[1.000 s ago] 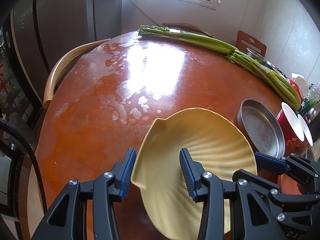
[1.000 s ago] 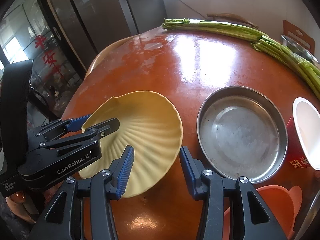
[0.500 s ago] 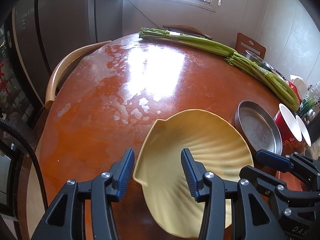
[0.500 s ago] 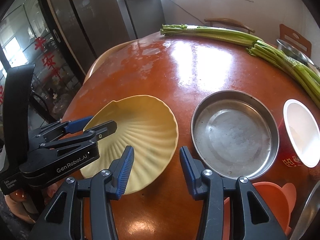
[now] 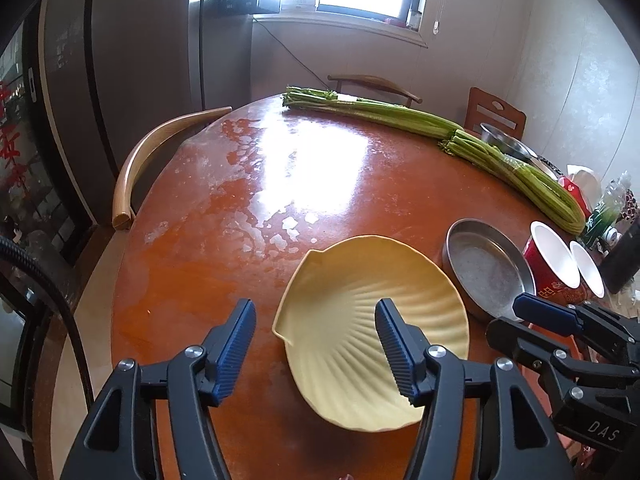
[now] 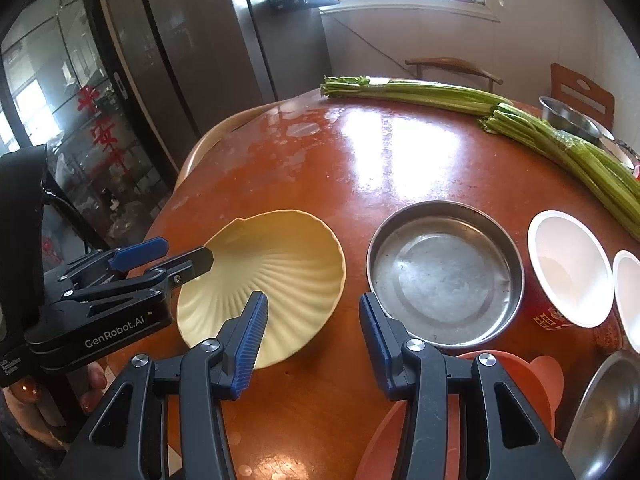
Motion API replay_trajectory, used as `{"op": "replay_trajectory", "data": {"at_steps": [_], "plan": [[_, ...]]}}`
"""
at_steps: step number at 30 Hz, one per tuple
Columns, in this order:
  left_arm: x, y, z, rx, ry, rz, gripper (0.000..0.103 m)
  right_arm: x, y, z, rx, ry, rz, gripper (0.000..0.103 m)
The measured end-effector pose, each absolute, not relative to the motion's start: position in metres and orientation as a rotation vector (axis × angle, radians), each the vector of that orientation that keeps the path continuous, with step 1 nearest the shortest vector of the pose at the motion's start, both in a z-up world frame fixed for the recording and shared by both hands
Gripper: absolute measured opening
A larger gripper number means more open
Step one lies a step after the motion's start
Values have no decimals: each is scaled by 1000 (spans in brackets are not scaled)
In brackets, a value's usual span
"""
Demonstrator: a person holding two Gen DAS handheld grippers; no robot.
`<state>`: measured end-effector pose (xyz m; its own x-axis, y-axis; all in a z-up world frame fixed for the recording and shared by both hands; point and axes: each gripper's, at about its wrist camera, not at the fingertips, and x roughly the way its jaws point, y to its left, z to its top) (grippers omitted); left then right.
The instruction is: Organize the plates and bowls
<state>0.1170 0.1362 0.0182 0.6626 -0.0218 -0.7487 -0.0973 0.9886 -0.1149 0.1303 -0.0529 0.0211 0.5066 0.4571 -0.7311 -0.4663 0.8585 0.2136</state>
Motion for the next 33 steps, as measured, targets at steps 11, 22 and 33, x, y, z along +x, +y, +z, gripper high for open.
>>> {"op": "replay_trajectory", "data": {"at_steps": [11, 22, 33], "plan": [[82, 95, 36, -134, 815, -28, 63, 100, -87, 34, 6, 832, 542, 49], [58, 37, 31, -82, 827, -110, 63, 56, -148, 24, 24, 826, 493, 49], [60, -15, 7, -22, 889, -153, 63, 18, -203, 0, 62, 843, 418, 49]]}}
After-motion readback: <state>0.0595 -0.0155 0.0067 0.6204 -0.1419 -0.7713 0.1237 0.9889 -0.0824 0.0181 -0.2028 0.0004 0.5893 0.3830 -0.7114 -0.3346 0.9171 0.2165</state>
